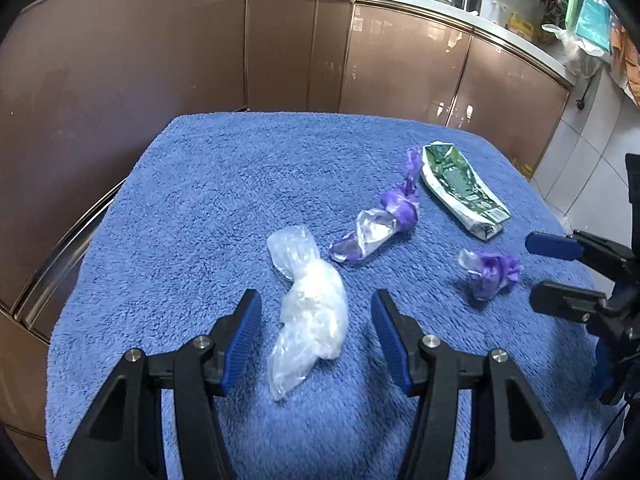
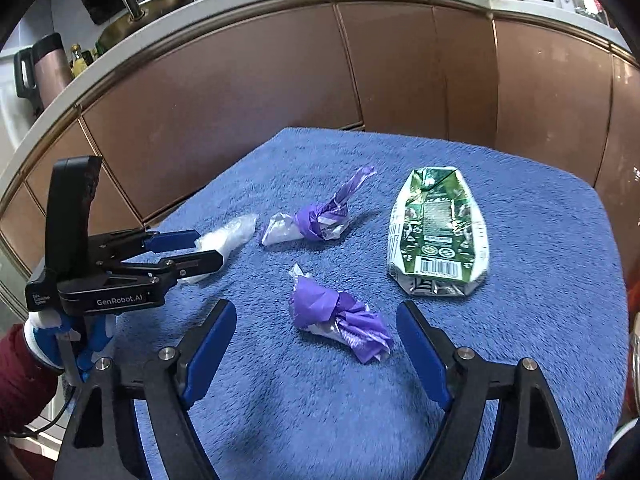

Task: Collect trash
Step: 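Grasp the clear plastic bag with the left tool while the right tool grasps the purple wrapper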

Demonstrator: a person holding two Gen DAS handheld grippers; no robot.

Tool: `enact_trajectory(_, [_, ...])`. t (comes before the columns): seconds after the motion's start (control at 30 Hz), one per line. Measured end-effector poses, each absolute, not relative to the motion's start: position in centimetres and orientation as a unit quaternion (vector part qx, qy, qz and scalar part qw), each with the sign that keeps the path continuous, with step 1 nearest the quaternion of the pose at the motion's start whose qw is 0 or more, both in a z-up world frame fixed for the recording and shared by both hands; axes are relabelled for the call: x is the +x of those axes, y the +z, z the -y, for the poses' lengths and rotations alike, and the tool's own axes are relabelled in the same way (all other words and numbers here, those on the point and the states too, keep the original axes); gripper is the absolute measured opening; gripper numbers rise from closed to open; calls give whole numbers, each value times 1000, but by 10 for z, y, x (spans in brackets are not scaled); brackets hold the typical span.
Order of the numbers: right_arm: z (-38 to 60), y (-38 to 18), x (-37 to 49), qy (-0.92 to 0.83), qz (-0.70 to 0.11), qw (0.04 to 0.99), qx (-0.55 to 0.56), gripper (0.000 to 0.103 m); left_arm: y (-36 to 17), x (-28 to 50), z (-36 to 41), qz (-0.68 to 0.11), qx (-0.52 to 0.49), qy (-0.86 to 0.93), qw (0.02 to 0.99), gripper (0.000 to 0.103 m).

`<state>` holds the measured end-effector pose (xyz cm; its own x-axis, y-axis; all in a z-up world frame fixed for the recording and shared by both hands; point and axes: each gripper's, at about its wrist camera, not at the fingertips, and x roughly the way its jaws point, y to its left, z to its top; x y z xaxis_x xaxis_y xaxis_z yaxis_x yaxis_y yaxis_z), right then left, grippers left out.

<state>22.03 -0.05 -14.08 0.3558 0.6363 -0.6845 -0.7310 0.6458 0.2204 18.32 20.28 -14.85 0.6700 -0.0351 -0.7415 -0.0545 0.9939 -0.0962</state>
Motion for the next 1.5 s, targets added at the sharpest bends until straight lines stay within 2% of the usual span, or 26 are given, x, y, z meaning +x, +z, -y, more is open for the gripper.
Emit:
enact_trajectory(0.47, [-5, -155, 236, 423, -401, 809, -68, 71, -158, 186, -203, -406, -55, -4, 912, 54])
enact_trajectory(0.7, [-11, -158, 239, 423, -406, 807, -76, 63, -159, 183, -202, -407, -56, -6, 912, 41])
enact_trajectory(0.83, [-13, -162, 240, 422, -412, 804, -76, 55, -160, 184, -203, -410, -60, -7, 910, 38])
enact_trajectory(0.93, [-15, -163, 240, 423, -413, 803, -77, 53, -161, 185, -203, -411, -61, -8, 910, 36])
enact_trajectory(1.5, [-15, -163, 239, 421, -412, 804, -81, 52, -162, 186, -201, -412, -59, -7, 909, 36])
